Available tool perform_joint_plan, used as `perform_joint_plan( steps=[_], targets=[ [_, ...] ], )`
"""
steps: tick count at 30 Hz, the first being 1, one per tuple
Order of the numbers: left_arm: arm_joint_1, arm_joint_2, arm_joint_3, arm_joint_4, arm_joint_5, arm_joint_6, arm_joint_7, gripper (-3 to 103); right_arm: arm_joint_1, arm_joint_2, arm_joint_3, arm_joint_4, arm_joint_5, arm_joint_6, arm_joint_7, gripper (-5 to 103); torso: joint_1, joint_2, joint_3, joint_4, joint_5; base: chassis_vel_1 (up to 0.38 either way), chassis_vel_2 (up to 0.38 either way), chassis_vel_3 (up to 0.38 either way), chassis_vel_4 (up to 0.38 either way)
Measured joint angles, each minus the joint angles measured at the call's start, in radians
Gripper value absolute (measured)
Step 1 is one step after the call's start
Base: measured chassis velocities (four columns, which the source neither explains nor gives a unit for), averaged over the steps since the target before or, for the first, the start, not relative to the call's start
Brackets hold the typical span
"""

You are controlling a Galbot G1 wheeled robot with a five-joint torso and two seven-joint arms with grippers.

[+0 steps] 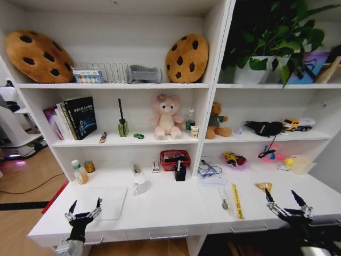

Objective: Organize the objects on the table.

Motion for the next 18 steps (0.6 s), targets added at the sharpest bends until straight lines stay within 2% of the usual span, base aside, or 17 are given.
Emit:
perform_joint_plan(
  steps=[10,18],
  targets=[
    [0.007,-0.005,0.000,-0.003,0.005,-0.002,0.001,100,0.004,0.003,-0.007,0.007,0.001,0.032,-0.004,95,0.000,0.000,0.000,0.0000,-0.0002,0.041,-0.040,-0.036,0.037],
    [0.010,-0.005,-0.001,-0.006,0.005,-0.002,0.001,100,0.016,-0.004,-0.011,0.006,0.006,0.044,0.002,98,-0.001,0.000,0.000,-0.0001,-0.0005,0.156,-0.151,-0.170,0.149]
  ],
)
